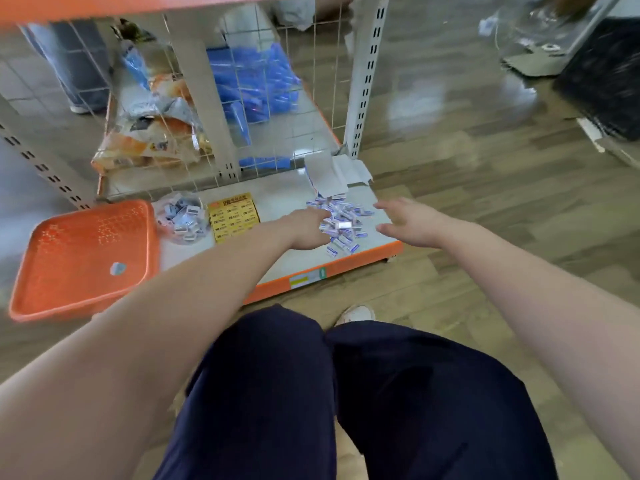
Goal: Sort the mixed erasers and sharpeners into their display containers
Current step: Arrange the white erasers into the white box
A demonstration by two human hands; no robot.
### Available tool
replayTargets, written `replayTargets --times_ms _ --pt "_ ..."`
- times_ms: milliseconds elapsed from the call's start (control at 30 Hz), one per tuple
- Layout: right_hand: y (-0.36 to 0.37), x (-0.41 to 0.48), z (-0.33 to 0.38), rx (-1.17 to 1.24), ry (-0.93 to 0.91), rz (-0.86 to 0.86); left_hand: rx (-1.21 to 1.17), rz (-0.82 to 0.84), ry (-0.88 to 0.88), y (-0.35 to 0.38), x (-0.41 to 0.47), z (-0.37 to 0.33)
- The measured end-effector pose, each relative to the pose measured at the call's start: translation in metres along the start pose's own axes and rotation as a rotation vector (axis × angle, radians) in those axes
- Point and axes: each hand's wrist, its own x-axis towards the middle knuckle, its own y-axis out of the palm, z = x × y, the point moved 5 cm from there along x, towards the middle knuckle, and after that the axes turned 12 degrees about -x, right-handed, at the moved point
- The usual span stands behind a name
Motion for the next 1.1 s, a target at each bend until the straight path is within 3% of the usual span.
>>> replayTargets --times_ms 367,600,767,933,1100 --pt "0.072 0.091 -0.049 0.199 0.098 -0.131 -0.021 -0.058 -0.006 0.038 0.108 0.044" --pt "0.132 0.186 -0.052 0.41 0.193 -0.269 -0.067 -0.224 0.021 0.049 0.176 0.088" --pt "0.142 0.228 -0.071 0.393 0.21 -0.408 -0.194 -0.476 0.015 0.025 0.228 0.097" --pt "0.152 0.243 -0.092 0.462 0.231 -0.447 -0.173 -0.471 0.009 0.026 0.281 0.088" --pt "0.172 0.243 -0.099 0.363 0.225 -0.487 -0.178 -0.535 -0.064 0.042 0.296 0.092"
